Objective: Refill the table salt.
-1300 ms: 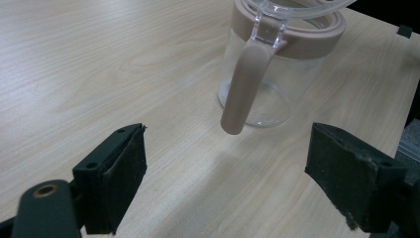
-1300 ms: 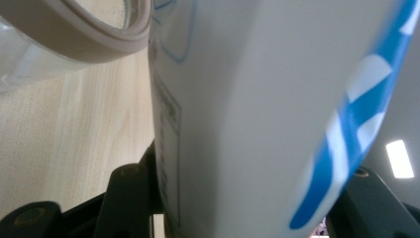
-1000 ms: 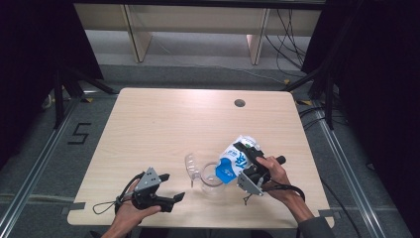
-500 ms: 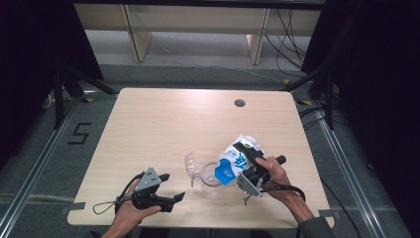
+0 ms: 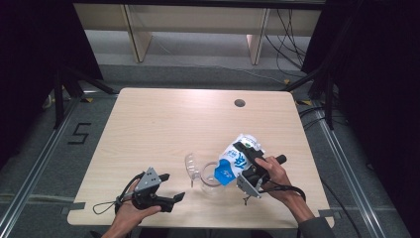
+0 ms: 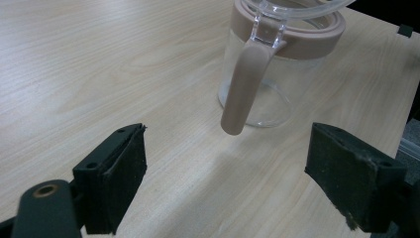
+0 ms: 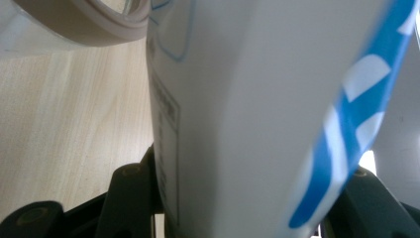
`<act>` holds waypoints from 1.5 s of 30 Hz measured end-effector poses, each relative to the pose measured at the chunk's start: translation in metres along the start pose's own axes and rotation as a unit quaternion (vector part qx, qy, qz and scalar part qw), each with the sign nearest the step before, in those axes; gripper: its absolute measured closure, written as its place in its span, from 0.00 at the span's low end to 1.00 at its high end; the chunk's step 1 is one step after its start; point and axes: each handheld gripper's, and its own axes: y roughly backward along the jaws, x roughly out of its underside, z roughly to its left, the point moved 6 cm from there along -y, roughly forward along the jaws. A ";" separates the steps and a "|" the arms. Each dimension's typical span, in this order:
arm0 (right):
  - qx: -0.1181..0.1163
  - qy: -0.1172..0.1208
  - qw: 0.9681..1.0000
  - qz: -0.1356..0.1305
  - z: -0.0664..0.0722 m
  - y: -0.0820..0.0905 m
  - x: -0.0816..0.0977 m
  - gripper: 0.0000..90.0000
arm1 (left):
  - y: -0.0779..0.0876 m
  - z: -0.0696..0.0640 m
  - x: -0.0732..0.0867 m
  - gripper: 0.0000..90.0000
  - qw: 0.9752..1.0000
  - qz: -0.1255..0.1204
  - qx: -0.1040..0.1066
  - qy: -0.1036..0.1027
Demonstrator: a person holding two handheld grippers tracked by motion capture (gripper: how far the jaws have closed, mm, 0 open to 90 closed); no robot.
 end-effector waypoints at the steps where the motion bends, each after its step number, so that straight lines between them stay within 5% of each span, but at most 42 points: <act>1: 0.000 0.007 1.000 0.002 -0.001 0.000 0.000 0.55 | 0.000 0.000 0.000 0.17 1.000 0.000 0.000 0.001; 3: 0.010 0.051 0.999 -0.007 -0.007 -0.001 -0.003 0.55 | 0.000 0.000 0.000 0.17 1.000 0.001 0.000 0.000; 4: 0.007 0.024 1.000 -0.003 -0.003 -0.001 -0.002 0.55 | 0.000 -0.001 0.000 0.17 1.000 -0.001 0.003 0.001; 6: 0.002 0.023 1.000 -0.001 -0.002 -0.001 -0.002 0.55 | 0.000 -0.001 0.000 0.17 1.000 -0.001 0.001 -0.002; 10: 0.001 0.029 1.000 -0.007 -0.002 -0.001 -0.003 0.55 | 0.000 0.000 0.000 0.17 1.000 0.000 0.000 0.000; 13: 0.011 0.065 0.998 -0.005 -0.006 -0.001 -0.004 0.55 | 0.000 -0.001 0.000 0.17 1.000 0.000 0.000 0.000; 21: 0.010 0.048 0.999 -0.003 -0.003 -0.001 -0.004 0.55 | -0.001 -0.001 0.000 0.17 1.000 -0.001 0.001 0.000; 26: 0.012 0.053 0.999 -0.001 -0.003 -0.001 -0.004 0.55 | -0.001 -0.001 0.000 0.17 1.000 0.000 0.002 0.000; 28: 0.016 0.073 0.997 -0.009 -0.007 -0.001 -0.006 0.56 | -0.001 -0.001 0.000 0.17 1.000 0.000 0.000 0.001; 34: 0.011 0.042 0.999 0.010 -0.001 0.000 -0.002 0.56 | -0.001 -0.001 0.000 0.17 1.000 0.000 0.002 0.000; 40: 0.022 0.083 0.996 0.004 -0.008 0.000 -0.004 0.56 | -0.001 -0.001 0.001 0.17 1.000 0.001 0.002 0.000; 41: 0.018 0.067 0.997 0.015 -0.005 0.001 -0.002 0.56 | -0.001 -0.001 0.001 0.17 1.000 0.001 0.002 0.000; 43: 0.024 0.089 0.996 0.003 -0.009 0.000 -0.004 0.56 | -0.001 -0.001 0.001 0.17 1.000 0.001 0.002 0.000; 45: 0.022 0.074 0.997 0.015 -0.005 0.001 -0.002 0.56 | -0.001 -0.001 0.001 0.17 1.000 0.001 0.002 0.000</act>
